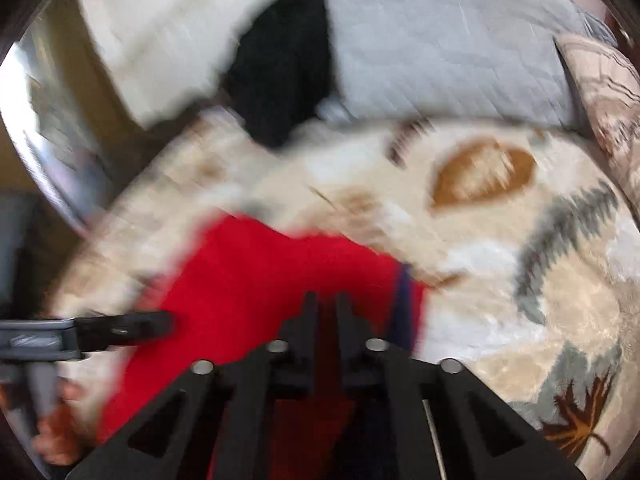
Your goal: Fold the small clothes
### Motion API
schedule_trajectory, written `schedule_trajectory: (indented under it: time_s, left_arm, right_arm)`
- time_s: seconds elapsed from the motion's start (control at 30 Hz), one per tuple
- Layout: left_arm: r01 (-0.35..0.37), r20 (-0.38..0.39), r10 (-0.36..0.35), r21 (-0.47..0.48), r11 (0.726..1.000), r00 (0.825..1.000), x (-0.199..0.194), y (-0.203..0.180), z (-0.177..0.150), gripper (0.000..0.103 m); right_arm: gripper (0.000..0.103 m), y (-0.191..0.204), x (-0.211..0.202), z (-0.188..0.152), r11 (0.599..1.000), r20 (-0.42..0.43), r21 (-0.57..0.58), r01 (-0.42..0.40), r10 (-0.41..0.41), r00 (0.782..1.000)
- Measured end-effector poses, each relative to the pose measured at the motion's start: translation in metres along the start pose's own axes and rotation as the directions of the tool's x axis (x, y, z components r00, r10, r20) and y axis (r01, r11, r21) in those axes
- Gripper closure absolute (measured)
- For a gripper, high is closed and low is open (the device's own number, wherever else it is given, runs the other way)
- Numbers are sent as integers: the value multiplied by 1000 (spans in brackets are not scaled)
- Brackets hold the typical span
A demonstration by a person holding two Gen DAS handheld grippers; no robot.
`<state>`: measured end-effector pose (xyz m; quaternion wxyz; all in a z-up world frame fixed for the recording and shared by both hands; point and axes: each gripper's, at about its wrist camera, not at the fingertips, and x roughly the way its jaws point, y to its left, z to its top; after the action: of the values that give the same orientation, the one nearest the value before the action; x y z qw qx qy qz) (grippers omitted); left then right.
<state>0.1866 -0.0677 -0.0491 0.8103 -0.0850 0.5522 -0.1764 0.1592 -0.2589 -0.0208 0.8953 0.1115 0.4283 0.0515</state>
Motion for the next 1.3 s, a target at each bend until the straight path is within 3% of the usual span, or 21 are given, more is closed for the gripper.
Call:
schedule_trajectory:
  time_s: [0.1,0.13,0.23,0.37,0.47,0.53,0.6,0.73,0.83,0.87,0.9,0.97,1.03,1.1,1.3]
  left_arm:
    - [124,-37,-131,-155,980,991,13,30,2,20]
    - [134,-44,-144,-168,977,989,9,32,3,20]
    - [112,-19,-115,-110,988,993,-20,29,-5,23]
    - [65,21,-65,6,998,998,-45,13,-44,19]
    - [39,-3,-39,18,999,999,-29,8,-62,9]
    - [45,-46,-47,-36,998,998,-30,12,-64,9]
    - [39,-29,-40,-27,999,999,-47,11,-71,10]
    - [-51,-10,52,75,996,999,-56,4,-102,10]
    - [-66,-30,68,67,996,997,-39,10,-118,7]
    - [-70,-8,71,66,995,997,-42,9,-119,7]
    - [-84,-1,84,70,994,996,-47,7,-120,7]
    - [-92,7,92,93,991,996,-56,5,-122,7]
    - [-119,23,117,117,986,993,-59,7,-124,4]
    - [-127,15,126,109,986,992,-53,11,-125,0]
    - [-109,23,108,65,992,994,-49,16,-128,0]
  right_arm:
    - [98,-16,12,2,997,-9,46,-55,56,998]
    - [98,-19,8,3,996,-16,64,-67,68,998]
    - [88,-18,-21,1,994,2,67,-83,83,997]
    - [88,-11,-58,-27,986,15,-7,-168,169,986]
    - [89,-6,-49,-57,994,-24,-50,-93,92,995]
    - [91,-6,-47,-68,997,-14,-64,-42,41,999]
    - [86,-3,-62,-66,1000,-19,-24,-16,15,1000]
    - [83,7,-100,-82,997,26,-50,-50,52,998]
    - [72,-1,-75,-107,1000,-89,-28,1,-3,996]
    - [61,-6,-68,-115,1000,-104,-2,21,-21,994]
    - [49,-13,-72,-117,998,-76,49,35,-31,997]
    - [44,-20,-78,-118,991,-85,121,49,-39,996]
    - [33,-23,-83,-120,989,-81,126,81,-71,994]
    - [14,-24,-79,-126,986,-101,98,133,-123,987]
    - [2,-28,-76,-134,977,-51,152,150,-144,988]
